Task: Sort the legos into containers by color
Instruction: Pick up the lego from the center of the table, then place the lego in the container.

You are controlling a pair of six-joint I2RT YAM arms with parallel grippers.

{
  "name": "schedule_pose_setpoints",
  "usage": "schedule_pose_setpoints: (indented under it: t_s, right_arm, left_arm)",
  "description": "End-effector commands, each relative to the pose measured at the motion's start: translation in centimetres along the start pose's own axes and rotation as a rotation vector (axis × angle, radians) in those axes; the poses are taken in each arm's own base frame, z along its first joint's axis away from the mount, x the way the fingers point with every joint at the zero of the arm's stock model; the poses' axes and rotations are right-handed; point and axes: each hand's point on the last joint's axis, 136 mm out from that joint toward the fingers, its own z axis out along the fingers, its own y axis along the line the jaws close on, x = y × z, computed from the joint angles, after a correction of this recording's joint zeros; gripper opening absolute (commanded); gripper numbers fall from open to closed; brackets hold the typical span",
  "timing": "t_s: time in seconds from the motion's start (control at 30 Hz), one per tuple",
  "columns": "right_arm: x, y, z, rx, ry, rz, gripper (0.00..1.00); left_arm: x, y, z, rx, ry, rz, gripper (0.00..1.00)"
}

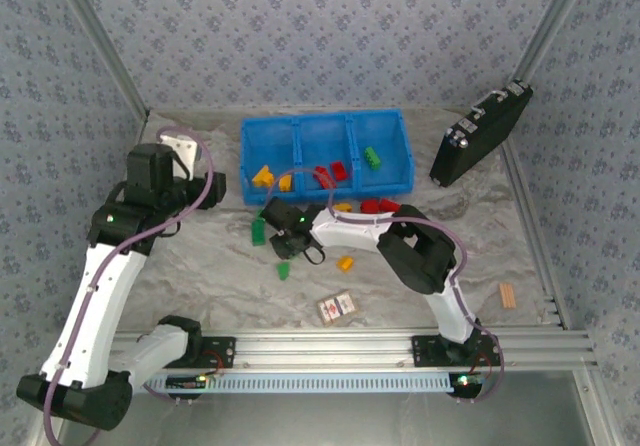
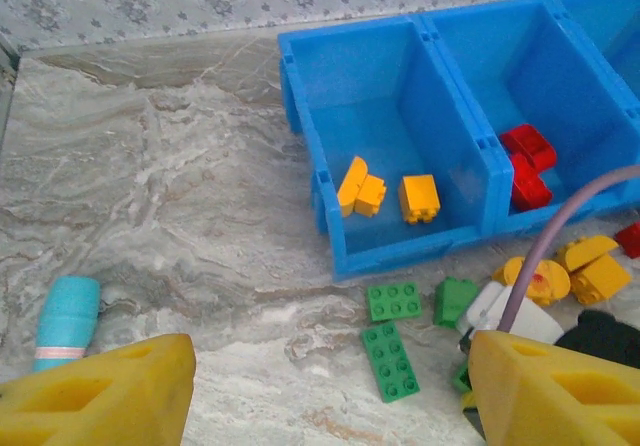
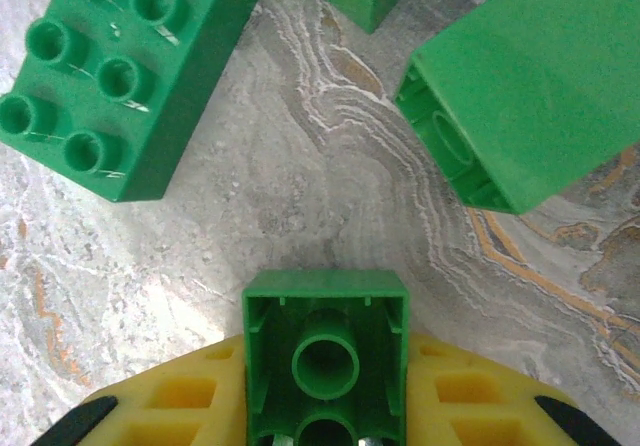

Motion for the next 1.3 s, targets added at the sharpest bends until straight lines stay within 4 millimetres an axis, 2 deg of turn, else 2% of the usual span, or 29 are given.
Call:
schedule_pose_setpoints:
  t_s: [0.0, 0.07, 0.2, 0.4, 0.47, 0.53, 0.6, 0.67, 0.77, 0.87, 1.07, 1.27]
  right_arm:
    - [1.6, -2.2, -0.8, 0.039, 0.052, 0.008, 0.27]
    - [1.4, -2.6, -2.0, 0.042, 0.04, 0.008, 0.26]
    - [0.4, -4.2, -6.0, 0.066, -0.007, 0.008, 0.25]
    - [-2.6, -8.3, -12.7, 0.111, -0.139, 0.05, 0.25]
    - [-3.0, -10.4, -14.3, 0.144, -0.15, 0.053, 0.25]
    - [-4.2, -13.5, -16.1, 0.211, -0.191, 0.071, 0.25]
    - [-5.3, -16.5, -17.3, 0.266, -0.224, 0.092, 0.26]
    - [-6.4, -19.2, -18.2, 0.303, -0.255, 0.126, 0.26]
    - [-7.5, -22.5, -18.5, 0.335, -0.279, 0.186, 0.25]
    - [-8.9, -25.3, -18.0, 0.353, -0.31, 0.241, 0.25]
    - [-10.2, -28.8, -15.1, 0.353, -0.267, 0.28, 0.26]
    - [-10.2, -32.0, -12.0, 0.347, -0.217, 0.343, 0.26]
  left_arm:
    - [1.8, -1.4, 0.0, 0.094, 0.029, 0.008, 0.72]
    - [3.0, -2.3, 0.5, 0.151, 0.051, -0.018, 0.71]
    - [5.8, -3.6, 1.6, 0.234, 0.089, -0.087, 0.7]
    - [9.4, -4.1, 3.1, 0.257, 0.175, -0.152, 0.7]
    - [10.5, -4.4, 3.7, 0.264, 0.205, -0.16, 0.7]
    - [12.4, -4.5, 4.5, 0.256, 0.259, -0.175, 0.74]
    - [13.3, -5.3, 5.3, 0.278, 0.275, -0.186, 0.8]
    - [14.6, -6.6, 5.7, 0.305, 0.306, -0.19, 0.8]
    - [16.1, -8.1, 6.1, 0.321, 0.343, -0.19, 0.79]
    - [17.6, -8.7, 6.6, 0.295, 0.392, -0.185, 0.77]
    - [19.8, -9.5, 7.2, 0.265, 0.426, -0.17, 0.74]
    - [21.6, -9.8, 7.9, 0.196, 0.473, -0.128, 0.72]
